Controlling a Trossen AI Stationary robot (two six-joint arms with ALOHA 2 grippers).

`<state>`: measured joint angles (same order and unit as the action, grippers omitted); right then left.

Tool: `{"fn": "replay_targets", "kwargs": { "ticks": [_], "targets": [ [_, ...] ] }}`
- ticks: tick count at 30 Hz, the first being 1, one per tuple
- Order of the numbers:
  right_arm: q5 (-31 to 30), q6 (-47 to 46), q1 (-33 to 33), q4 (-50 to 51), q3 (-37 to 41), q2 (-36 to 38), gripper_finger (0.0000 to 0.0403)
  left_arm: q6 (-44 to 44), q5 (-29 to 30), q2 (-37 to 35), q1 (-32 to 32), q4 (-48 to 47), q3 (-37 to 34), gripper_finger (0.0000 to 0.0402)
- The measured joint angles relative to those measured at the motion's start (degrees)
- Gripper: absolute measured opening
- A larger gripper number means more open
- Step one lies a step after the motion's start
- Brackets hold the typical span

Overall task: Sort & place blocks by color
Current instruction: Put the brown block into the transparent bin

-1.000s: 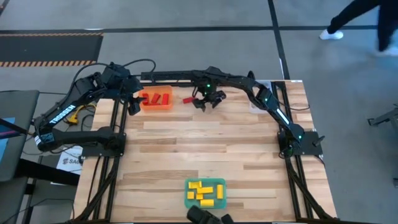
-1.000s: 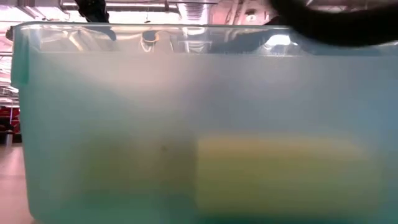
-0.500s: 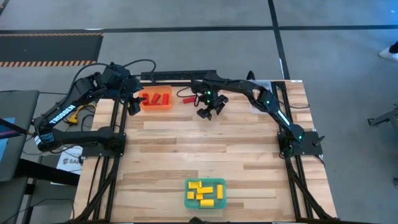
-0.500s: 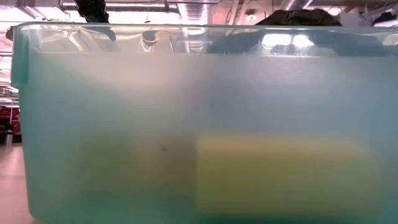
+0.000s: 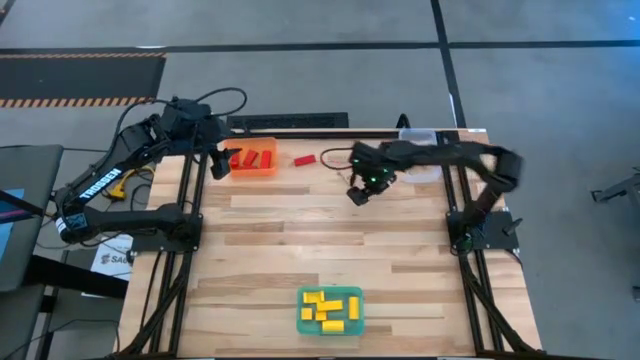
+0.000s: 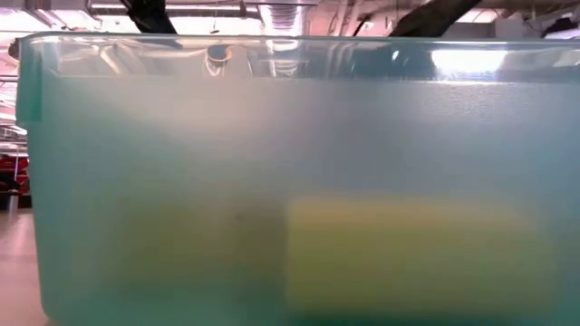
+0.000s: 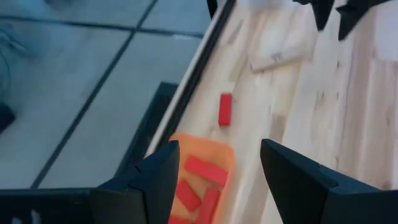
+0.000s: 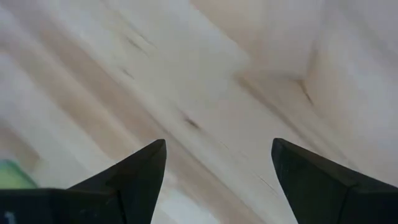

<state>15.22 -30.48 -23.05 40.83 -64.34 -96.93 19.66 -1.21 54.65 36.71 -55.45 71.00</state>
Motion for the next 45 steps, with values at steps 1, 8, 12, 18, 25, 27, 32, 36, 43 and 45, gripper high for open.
{"fn": "replay_targets", "kwargs": {
  "ticks": [1,8,12,18,25,27,32,36,43,45],
  "targets": [
    [-1.6,-1.1,0.5,-3.6,1.6,2.5,0.0317,0.0,-0.2,0.2,0.0,1.3,0.0,0.0212],
    [-21.5,1.5,2.1,-14.9,3.6,4.3,0.0317,-2.1,-5.6,2.9,0.0,6.4,0.0,0.0212],
    [-21.6,2.3,1.5,-14.6,3.7,-0.4,0.0317,-2.7,-6.5,4.7,0.0,5.8,0.0,0.0212],
    [-22.4,2.9,1.6,-16.8,2.7,-8.1,0.0317,-2.8,-6.3,6.0,0.1,5.5,0.0,0.0212],
    [-23.7,3.3,2.6,-16.5,-0.8,-13.7,0.0315,-3.2,-6.0,7.1,0.4,6.1,0.0,0.0212],
    [-24.3,3.3,3.5,-15.0,-1.5,-14.6,0.0305,-3.7,-6.0,7.3,0.4,5.7,0.0,0.0212],
    [-25.8,3.3,5.2,-12.6,-1.7,-15.0,0.0224,-3.8,-5.7,7.3,0.4,5.9,0.0,0.0212],
    [-23.4,3.8,5.1,-9.5,-1.3,-11.7,0.0112,-3.7,-5.3,7.3,0.4,5.9,0.0,0.0212],
    [-24.4,5.1,0.7,-1.1,-1.4,2.8,0.0103,-3.7,-5.0,7.3,0.4,5.9,0.0,0.0212],
    [-27.1,5.1,-1.5,3.8,-1.2,6.9,0.0103,-3.8,-5.0,7.3,0.4,5.8,0.0,0.0212]
  ]
}}
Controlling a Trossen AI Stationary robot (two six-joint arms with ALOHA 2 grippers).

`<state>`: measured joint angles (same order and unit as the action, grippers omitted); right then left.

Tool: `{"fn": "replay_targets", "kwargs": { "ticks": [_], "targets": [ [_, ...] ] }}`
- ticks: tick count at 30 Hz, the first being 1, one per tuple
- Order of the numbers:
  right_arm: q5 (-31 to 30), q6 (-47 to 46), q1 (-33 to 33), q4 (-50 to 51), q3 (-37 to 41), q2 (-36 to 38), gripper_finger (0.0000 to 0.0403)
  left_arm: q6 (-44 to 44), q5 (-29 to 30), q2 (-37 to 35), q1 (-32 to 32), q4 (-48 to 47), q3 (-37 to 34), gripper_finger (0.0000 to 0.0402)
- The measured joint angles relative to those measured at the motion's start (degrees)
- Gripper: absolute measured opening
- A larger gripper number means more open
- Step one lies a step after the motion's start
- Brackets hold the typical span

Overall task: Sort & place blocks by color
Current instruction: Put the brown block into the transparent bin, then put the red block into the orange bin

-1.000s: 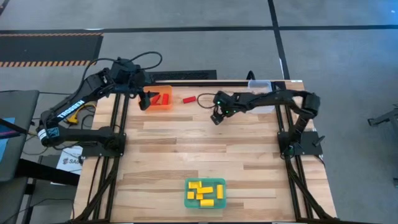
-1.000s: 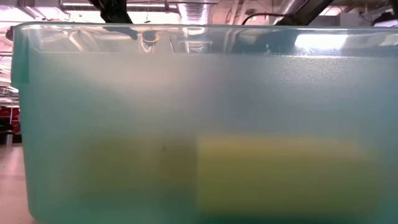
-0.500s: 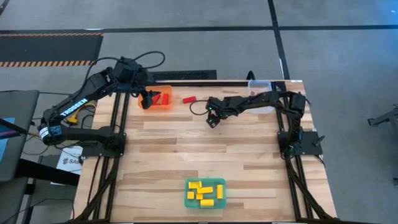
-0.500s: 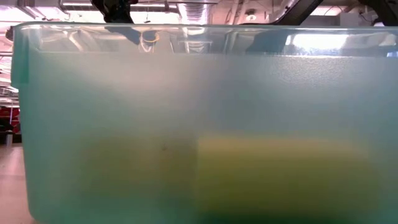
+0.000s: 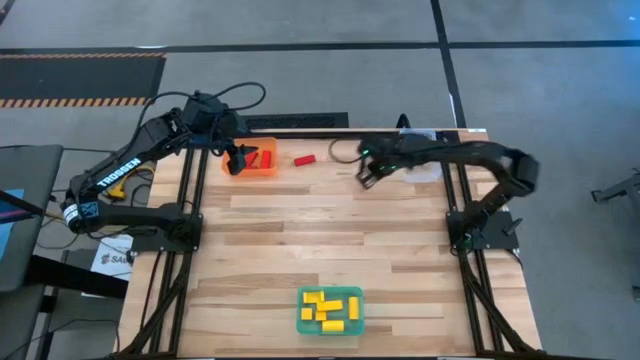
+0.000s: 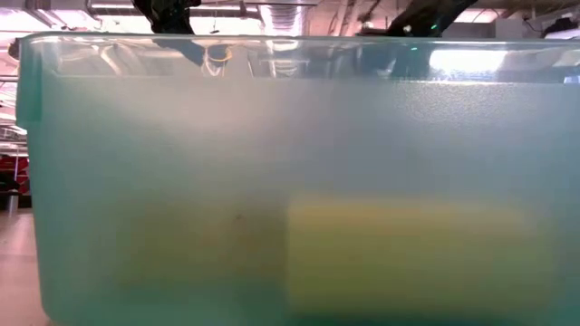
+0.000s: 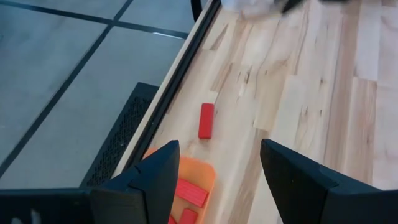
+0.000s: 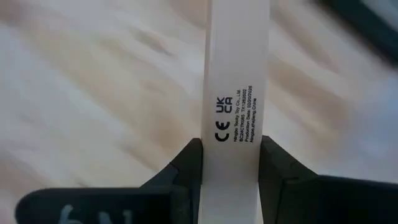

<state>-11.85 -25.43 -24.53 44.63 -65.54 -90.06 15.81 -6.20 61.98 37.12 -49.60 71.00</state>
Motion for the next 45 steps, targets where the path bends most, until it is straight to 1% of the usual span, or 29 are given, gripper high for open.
{"fn": "replay_targets", "kwargs": {
  "ticks": [4,8,11,13,15,19,21,23,25,29,32,36,40,43,45],
  "targets": [
    [-4.8,-0.6,-5.9,7.0,-0.2,6.9,0.0103,0.0,-0.2,0.0,0.0,0.0,0.0,0.0212],
    [-4.3,-1.1,-13.9,12.4,1.2,9.9,0.0103,-1.1,-1.1,0.7,0.0,0.0,0.0,0.0212],
    [-4.4,-0.2,-20.0,11.0,3.6,10.6,0.0103,-1.4,-1.1,1.0,0.0,0.0,0.0,0.0212],
    [-3.2,0.6,-23.4,9.0,5.5,9.9,0.0103,-1.4,-1.1,1.0,0.0,0.1,0.0,0.0212],
    [-1.6,1.4,-26.0,7.1,6.9,8.7,0.0103,-1.4,-1.1,1.0,0.0,0.1,0.0,0.0212],
    [-1.3,0.9,-29.0,5.5,8.7,6.2,0.011,-1.5,-1.1,1.0,0.0,0.0,0.0,0.0212],
    [-1.3,0.6,-29.8,5.5,8.8,5.0,0.0125,-1.5,-1.1,1.0,0.0,0.0,0.0,0.0212],
    [-0.8,1.5,-29.8,5.1,8.7,4.3,0.0148,-1.6,-1.1,1.0,0.0,0.0,0.0,0.0212],
    [0.0,3.1,-29.4,4.7,8.7,4.0,0.0178,-1.6,-1.1,1.0,0.0,0.0,0.0,0.0212],
    [0.0,3.4,-29.1,4.4,8.7,3.8,0.0234,-1.6,-1.1,1.0,0.0,0.1,0.0,0.0212],
    [-0.1,3.5,-29.2,4.4,8.7,3.8,0.026,-1.6,-1.1,1.0,0.0,0.2,0.0,0.0212],
    [0.0,3.4,-29.0,4.5,8.6,4.0,0.0272,-1.6,-1.1,1.0,0.0,0.4,0.0,0.0212],
    [2.3,3.1,-27.1,4.8,7.3,5.5,0.0274,-1.6,-1.2,2.2,0.0,2.8,0.0,0.0212],
    [3.0,1.3,-24.2,4.6,6.0,8.0,0.0275,-1.6,-2.3,5.6,-0.2,6.7,0.0,0.0212],
    [3.0,0.0,-21.7,4.2,5.4,10.1,0.0275,-0.9,-3.9,9.4,-0.6,10.0,0.0,0.0212]
  ]
}}
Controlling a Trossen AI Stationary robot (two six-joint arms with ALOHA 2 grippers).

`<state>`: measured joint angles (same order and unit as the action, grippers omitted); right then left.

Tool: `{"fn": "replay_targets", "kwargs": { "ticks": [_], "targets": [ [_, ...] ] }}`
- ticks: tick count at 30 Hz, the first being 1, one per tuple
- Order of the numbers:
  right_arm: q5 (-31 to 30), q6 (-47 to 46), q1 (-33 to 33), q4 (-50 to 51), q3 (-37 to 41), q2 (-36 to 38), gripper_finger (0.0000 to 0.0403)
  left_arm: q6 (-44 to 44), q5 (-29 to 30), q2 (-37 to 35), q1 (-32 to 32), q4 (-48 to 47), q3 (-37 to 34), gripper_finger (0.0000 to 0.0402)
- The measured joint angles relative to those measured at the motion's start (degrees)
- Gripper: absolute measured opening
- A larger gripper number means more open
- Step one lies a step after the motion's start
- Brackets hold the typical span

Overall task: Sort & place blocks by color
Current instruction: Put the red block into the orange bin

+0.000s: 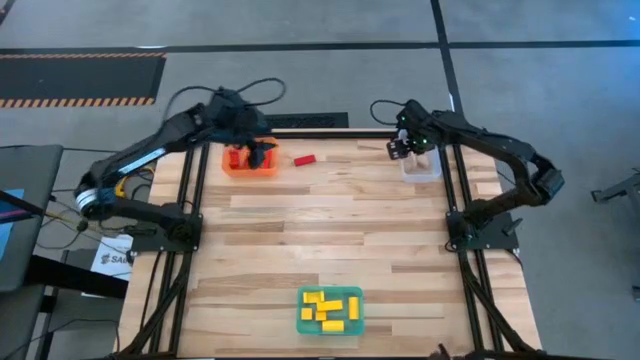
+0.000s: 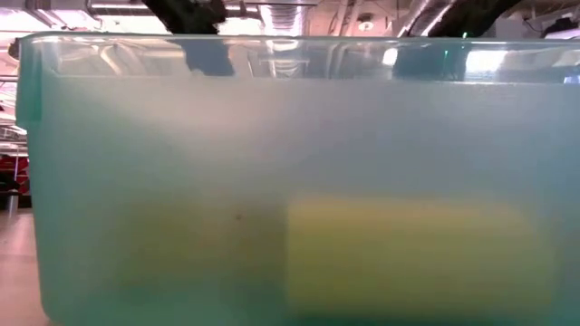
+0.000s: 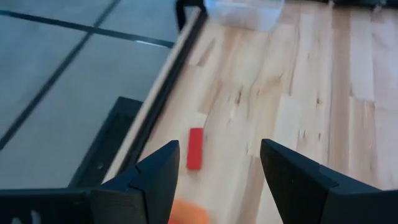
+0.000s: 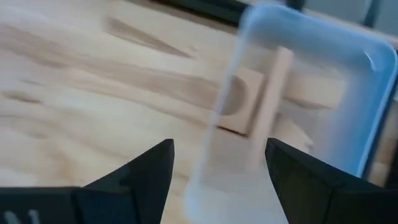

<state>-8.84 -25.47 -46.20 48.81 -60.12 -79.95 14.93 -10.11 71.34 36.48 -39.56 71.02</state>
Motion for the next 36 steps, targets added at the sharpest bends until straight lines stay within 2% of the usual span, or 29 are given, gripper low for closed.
{"fn": "replay_targets", "kwargs": {
  "ticks": [10,16,28,36],
  "targets": [
    [0.0,-6.3,11.1,0.8,-0.4,11.0,0.0275,3.5,-0.4,25.7,0.4,16.0,0.0,0.0212],
    [0.0,-8.4,14.8,1.1,-0.4,15.6,0.0276,6.3,0.2,35.6,1.1,21.7,0.5,0.0212],
    [-0.2,-9.1,15.3,2.4,-0.4,16.2,0.0276,11.1,1.2,44.6,1.2,21.1,1.3,0.0212],
    [-0.2,-8.8,15.3,2.7,-0.4,16.0,0.0276,11.6,1.5,45.8,1.2,21.6,1.6,0.0211]
  ]
}}
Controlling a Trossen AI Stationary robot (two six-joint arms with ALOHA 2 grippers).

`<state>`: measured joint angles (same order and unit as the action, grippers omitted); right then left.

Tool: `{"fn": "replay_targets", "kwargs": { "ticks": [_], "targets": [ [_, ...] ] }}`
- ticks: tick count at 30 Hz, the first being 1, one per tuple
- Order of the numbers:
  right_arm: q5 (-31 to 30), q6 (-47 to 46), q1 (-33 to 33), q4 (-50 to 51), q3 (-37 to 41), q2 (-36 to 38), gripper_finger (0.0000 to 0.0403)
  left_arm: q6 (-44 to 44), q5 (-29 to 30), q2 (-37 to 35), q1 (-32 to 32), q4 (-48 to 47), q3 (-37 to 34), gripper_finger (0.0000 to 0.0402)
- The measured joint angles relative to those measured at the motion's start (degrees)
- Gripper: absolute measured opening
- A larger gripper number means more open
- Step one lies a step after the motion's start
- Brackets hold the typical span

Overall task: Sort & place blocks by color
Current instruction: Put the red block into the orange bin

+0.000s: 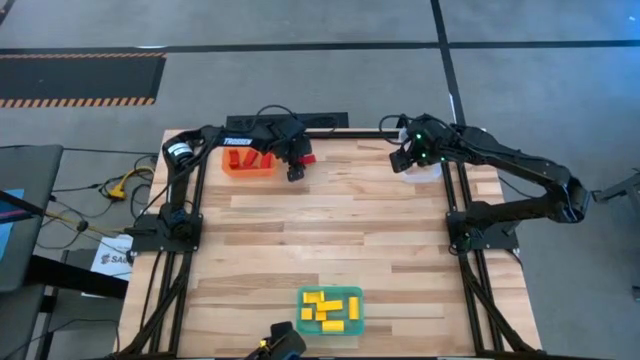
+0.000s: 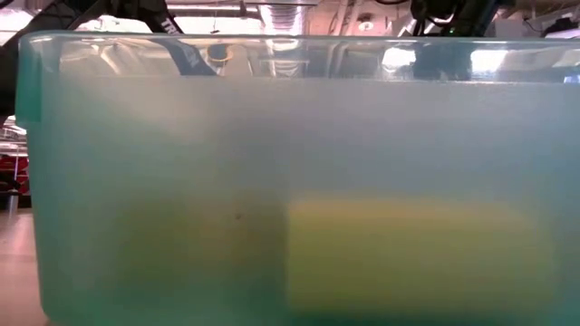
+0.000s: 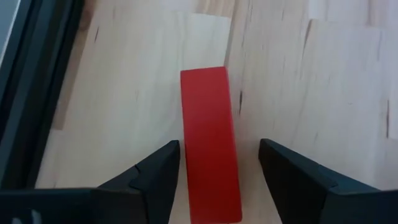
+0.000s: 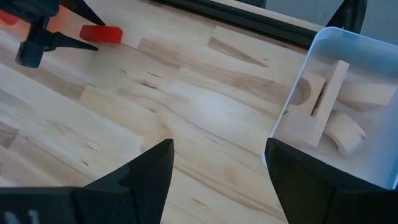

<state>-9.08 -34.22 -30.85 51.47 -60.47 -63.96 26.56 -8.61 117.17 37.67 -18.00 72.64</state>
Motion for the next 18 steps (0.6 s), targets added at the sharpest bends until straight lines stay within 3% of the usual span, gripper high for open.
{"fn": "replay_targets", "kwargs": {
  "ticks": [4,9,18],
  "targets": [
    [0.0,0.0,0.0,0.3,0.0,0.0,0.0276,-0.3,0.4,0.1,-0.1,-0.4,0.0,0.0174],
    [0.0,0.1,0.1,0.5,0.0,0.0,0.0276,-0.7,0.8,0.1,-0.1,-0.7,-0.1,0.0074],
    [0.0,0.1,0.5,0.4,0.0,0.0,0.0276,-3.1,4.1,-4.2,0.2,-1.3,-0.7,0.0071]
  ]
}}
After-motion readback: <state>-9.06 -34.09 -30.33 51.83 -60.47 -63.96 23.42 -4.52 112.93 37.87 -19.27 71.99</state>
